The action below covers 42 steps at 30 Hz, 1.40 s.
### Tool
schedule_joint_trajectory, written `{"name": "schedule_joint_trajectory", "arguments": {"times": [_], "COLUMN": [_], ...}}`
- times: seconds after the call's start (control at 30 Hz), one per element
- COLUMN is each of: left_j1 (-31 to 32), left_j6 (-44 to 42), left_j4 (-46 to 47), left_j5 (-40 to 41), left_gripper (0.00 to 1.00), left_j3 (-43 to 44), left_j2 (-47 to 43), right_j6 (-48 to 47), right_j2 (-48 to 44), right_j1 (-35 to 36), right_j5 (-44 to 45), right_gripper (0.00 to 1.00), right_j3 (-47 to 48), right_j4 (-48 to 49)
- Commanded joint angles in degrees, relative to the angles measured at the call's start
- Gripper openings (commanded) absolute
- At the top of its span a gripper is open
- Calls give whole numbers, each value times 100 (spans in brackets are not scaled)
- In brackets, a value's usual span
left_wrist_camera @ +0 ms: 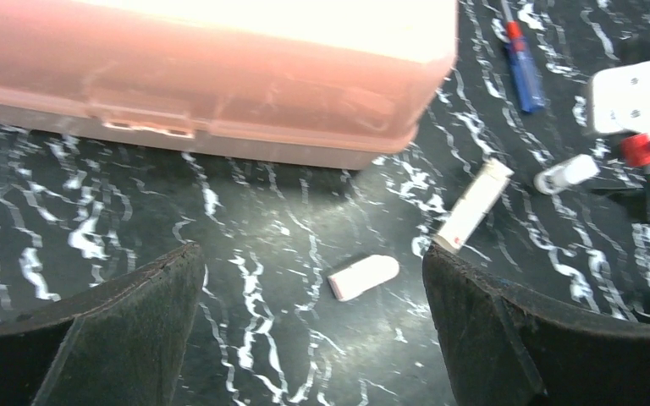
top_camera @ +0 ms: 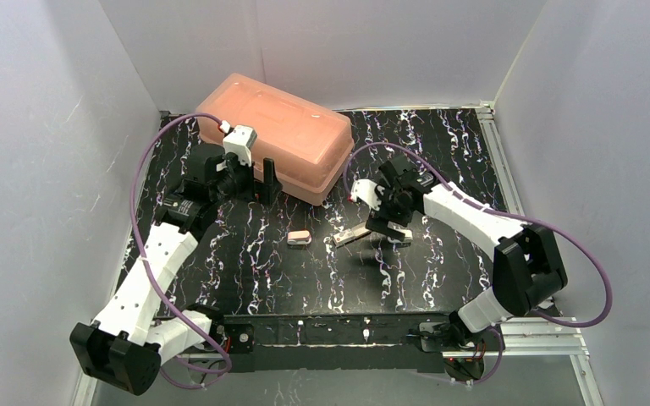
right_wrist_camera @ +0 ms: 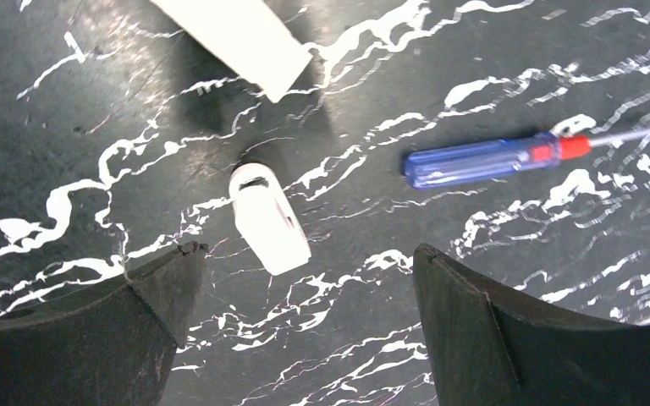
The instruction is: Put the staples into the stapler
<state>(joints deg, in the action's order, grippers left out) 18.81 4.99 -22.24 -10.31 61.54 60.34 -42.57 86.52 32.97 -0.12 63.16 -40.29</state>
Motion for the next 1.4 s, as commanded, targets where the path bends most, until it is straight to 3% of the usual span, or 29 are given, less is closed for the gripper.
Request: {"name": "schedule_joint_trajectory", "arguments": {"times": [0.0,0.27,0.63,0.83,1.1,1.37], "left_j1": [-43,-46,-250,-711,-1558,-2142], "left_j6": [-740,-842,-1027,-870,79,539], "left_j4": [279,1221,1937,2131,2378,2433], "left_j5": [830,1447,1390,1254,501,421], "left_gripper": [98,99,99,98,99,98], "left_j3": [-268,-966,-1417,-1456,-1381,-1182], "left_j2": [-239,-417,-189,42,208,255], "right_j6": [895,1842,2638,3451,4107,4148], "right_j2": [-251,-254,-179,-28,-214,-623], "right_j1": [-81,-201,-1091,-2047,-2990,-3157], "right_j5": [476,1505,1440,1273,873,881], "right_gripper": [99,99,99,99,99,99], "right_j3": [569,779,1198,1454,1225,360], "right_j4": [421,1065,1449,1718,2358,2920]}}
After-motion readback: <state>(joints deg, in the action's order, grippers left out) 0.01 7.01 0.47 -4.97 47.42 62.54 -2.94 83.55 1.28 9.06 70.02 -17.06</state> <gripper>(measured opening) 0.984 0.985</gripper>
